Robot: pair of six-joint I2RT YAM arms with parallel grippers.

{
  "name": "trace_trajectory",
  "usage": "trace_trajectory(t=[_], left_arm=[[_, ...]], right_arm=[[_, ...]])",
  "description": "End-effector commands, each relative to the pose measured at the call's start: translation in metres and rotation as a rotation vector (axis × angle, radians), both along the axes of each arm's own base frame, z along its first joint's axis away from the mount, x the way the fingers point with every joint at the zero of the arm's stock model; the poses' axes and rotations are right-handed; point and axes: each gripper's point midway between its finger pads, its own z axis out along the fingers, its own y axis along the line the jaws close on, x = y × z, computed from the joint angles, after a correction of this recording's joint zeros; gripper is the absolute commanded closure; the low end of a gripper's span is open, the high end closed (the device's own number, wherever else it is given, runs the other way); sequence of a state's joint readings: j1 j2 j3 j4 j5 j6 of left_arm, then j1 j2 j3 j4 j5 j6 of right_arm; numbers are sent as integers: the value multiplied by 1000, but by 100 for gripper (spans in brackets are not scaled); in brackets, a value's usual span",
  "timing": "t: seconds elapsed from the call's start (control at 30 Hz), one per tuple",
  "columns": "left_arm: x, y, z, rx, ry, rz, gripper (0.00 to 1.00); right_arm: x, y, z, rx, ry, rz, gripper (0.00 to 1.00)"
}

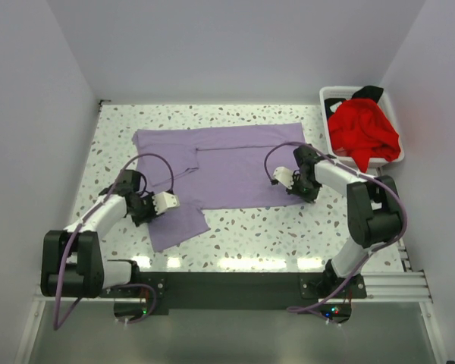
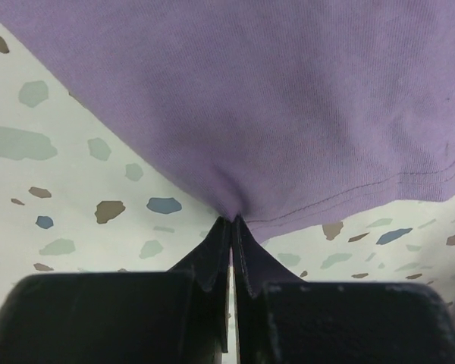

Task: Fold and stack the t-shirts
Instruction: Fold the tshirt

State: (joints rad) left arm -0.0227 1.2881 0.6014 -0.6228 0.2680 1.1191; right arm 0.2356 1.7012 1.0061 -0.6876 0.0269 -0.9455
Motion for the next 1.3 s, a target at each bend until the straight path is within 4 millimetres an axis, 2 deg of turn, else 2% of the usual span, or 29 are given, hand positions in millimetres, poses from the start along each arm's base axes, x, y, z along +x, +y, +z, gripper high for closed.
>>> trace_trajectory(t=[0.0, 0.07, 0.1, 0.2, 0.37, 0.43, 0.6, 0.63, 0.7, 0.73, 0.8, 0.83, 0.87, 0.9, 0.93, 0.97, 1.0, 1.07, 1.1, 1.17, 1.2, 1.27], left_arm=[[-22, 11, -25, 67, 72, -35, 82], [-29, 11, -21, 65, 101, -40, 96], [-29, 12, -16, 63, 89, -40, 99], [-33, 12, 3, 48, 86, -46, 100], [-45, 16, 37, 10, 95, -42, 100], [-43, 18, 54, -7, 71, -21, 100], [-25, 24, 86, -42, 35, 18, 100], [-16, 24, 96, -49, 8, 20, 100], [-7, 24, 102, -63, 7, 37, 100], [5, 24, 111, -70, -28, 41, 100], [16, 24, 113, -86, -19, 64, 100], [29, 24, 121, -91, -52, 71, 100], [35, 24, 120, -101, -38, 88, 100], [42, 24, 122, -107, -44, 95, 100], [56, 25, 133, -112, -81, 99, 100], [63, 25, 130, -124, -68, 116, 100], [75, 25, 139, -127, -95, 120, 100], [86, 26, 134, -139, -68, 139, 100], [96, 27, 141, -139, -88, 139, 100], [107, 29, 136, -130, -82, 148, 100], [115, 30, 139, -121, -101, 149, 100], [125, 26, 137, -116, -99, 144, 100]], right_arm=[[2, 5, 8, 20, 17, 12, 100], [-3, 3, 9, 10, 52, 17, 100], [-4, 3, 10, 12, 54, 8, 100], [-11, 2, 17, 13, 45, 14, 100], [-43, -2, 32, 42, 66, 25, 100], [-52, -4, 44, 52, 49, 28, 100], [-56, -6, 62, 74, 48, 33, 100], [-54, -5, 66, 76, 50, 35, 100], [-48, -4, 68, 78, 48, 42, 100], [-40, -3, 70, 78, 48, 42, 100], [-27, 0, 75, 90, 38, 38, 100], [-23, 1, 76, 91, 41, 36, 100], [-20, 1, 72, 89, 67, 35, 100], [-11, 3, 78, 94, 46, 37, 100], [-8, 3, 77, 91, 53, 38, 100], [-4, 3, 73, 84, 67, 45, 100], [5, 5, 77, 86, 54, 48, 100], [12, 6, 71, 80, 83, 52, 100], [22, 8, 76, 83, 64, 53, 100], [27, 8, 70, 79, 90, 50, 100], [34, 8, 74, 79, 80, 52, 100], [42, 6, 69, 69, 85, 54, 100]])
